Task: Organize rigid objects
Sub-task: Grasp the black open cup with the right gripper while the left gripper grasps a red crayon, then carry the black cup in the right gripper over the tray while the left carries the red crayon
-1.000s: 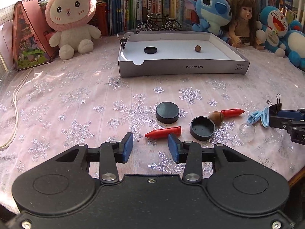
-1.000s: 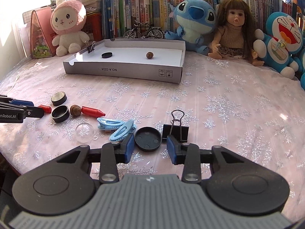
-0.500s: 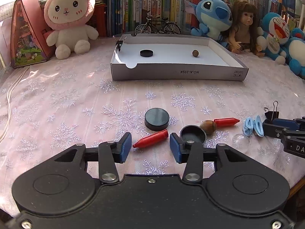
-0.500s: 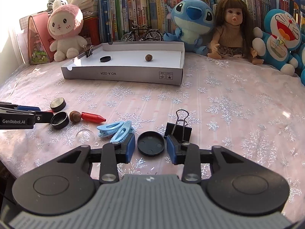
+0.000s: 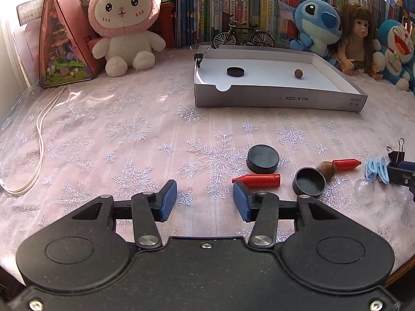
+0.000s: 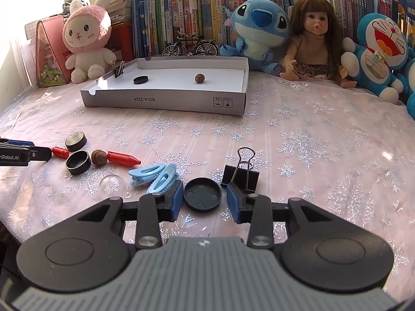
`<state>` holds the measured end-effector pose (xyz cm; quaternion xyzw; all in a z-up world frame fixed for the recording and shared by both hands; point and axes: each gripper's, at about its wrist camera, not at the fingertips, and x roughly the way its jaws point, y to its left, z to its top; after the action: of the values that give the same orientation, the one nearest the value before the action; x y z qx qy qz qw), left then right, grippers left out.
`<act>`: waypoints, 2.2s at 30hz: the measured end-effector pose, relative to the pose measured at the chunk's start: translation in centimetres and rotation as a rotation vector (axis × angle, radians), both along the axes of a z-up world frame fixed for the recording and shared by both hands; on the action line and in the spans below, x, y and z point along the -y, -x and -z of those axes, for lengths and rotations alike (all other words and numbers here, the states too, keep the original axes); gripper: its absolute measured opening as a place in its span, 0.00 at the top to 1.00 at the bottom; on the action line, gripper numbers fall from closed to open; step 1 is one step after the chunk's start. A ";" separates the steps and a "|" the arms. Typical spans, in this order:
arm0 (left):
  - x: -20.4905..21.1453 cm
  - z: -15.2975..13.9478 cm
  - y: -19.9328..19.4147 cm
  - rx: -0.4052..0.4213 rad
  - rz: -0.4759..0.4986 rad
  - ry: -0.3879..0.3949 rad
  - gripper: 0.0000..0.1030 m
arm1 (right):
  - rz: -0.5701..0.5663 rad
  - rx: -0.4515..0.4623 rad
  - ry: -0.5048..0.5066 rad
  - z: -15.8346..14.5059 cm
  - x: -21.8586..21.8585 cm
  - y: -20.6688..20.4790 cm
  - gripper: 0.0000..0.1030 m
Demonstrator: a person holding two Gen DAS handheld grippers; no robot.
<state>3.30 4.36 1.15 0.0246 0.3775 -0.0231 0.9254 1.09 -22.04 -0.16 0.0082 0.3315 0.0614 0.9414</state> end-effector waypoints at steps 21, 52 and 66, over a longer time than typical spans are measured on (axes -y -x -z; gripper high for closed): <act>4.2 0.7 -0.2 0.039 0.056 0.029 0.51 | 0.010 0.020 0.015 0.2 -0.3 0.2 0.55; 6.9 -4.9 -6.3 0.089 0.092 0.037 0.59 | 0.005 0.000 0.015 -3.8 -2.4 -6.3 0.64; 8.4 -4.5 -12.1 0.073 0.045 0.018 0.59 | 0.017 -0.047 0.016 -4.6 -3.2 -11.6 0.64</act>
<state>15.39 -4.07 5.67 0.0258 0.3426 -0.0464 0.9380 12.71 -18.82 4.46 0.0051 0.3541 0.0507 0.9338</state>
